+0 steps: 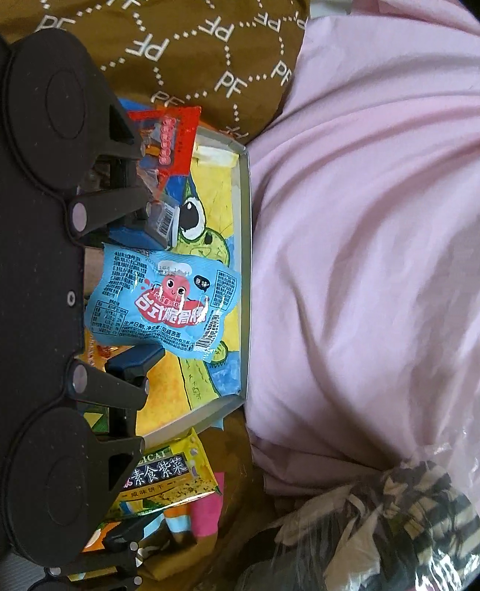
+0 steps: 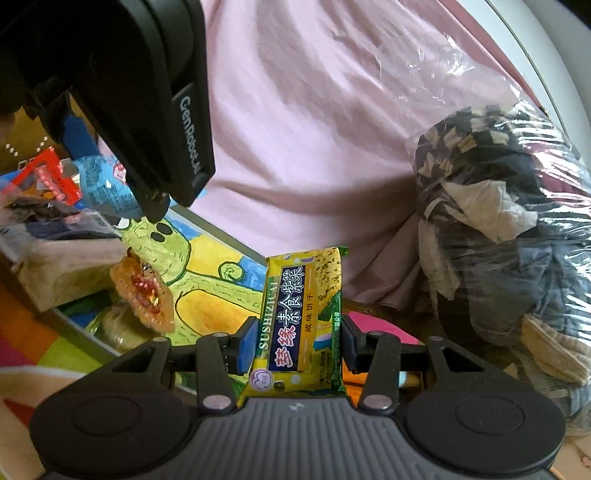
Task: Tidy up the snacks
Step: 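Carry the blue pouch and biscuit pack over the tray and lower them, then open both tools to release the snacks and lift away from the tray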
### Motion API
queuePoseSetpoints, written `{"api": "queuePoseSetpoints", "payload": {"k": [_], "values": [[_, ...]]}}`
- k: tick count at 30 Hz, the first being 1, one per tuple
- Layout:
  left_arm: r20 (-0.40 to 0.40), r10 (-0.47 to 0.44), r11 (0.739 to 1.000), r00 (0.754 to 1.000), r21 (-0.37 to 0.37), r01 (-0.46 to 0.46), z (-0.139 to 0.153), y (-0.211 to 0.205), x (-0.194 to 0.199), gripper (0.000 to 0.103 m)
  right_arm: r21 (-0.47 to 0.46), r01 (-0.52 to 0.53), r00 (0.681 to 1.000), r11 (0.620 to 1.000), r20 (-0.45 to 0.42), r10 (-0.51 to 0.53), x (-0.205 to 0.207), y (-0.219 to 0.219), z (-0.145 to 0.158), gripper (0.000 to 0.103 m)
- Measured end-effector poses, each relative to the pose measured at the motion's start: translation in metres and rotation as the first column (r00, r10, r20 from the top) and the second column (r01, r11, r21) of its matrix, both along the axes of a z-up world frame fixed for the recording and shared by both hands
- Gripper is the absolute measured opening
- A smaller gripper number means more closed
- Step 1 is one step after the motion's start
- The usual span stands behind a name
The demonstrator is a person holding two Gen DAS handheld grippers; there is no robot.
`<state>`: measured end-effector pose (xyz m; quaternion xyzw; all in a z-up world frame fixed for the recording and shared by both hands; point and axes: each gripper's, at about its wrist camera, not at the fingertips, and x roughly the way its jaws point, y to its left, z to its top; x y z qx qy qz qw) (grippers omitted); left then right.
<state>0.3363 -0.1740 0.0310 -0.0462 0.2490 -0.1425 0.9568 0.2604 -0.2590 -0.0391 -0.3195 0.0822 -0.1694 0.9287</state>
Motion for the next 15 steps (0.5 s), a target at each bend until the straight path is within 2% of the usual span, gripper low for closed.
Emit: {"api": "queuePoseSetpoints", "payload": {"k": [7, 10, 15], "values": [[-0.07, -0.009, 0.999, 0.998, 0.032, 0.011, -0.009, -0.022, 0.031, 0.057, 0.085, 0.0, 1.0, 0.996, -0.027, 0.002, 0.019, -0.011, 0.003, 0.05], [-0.089, -0.012, 0.998, 0.996, 0.055, 0.017, -0.013, -0.033, 0.04, 0.057, 0.115, -0.001, 0.999, 0.993, -0.033, 0.005, 0.023, -0.016, 0.004, 0.042], [-0.133, -0.002, 0.998, 0.991, 0.066, 0.011, -0.024, -0.044, 0.05, 0.057, 0.141, -0.006, 0.997, 0.99, -0.078, 0.017, 0.03, -0.02, 0.002, 0.042]]}}
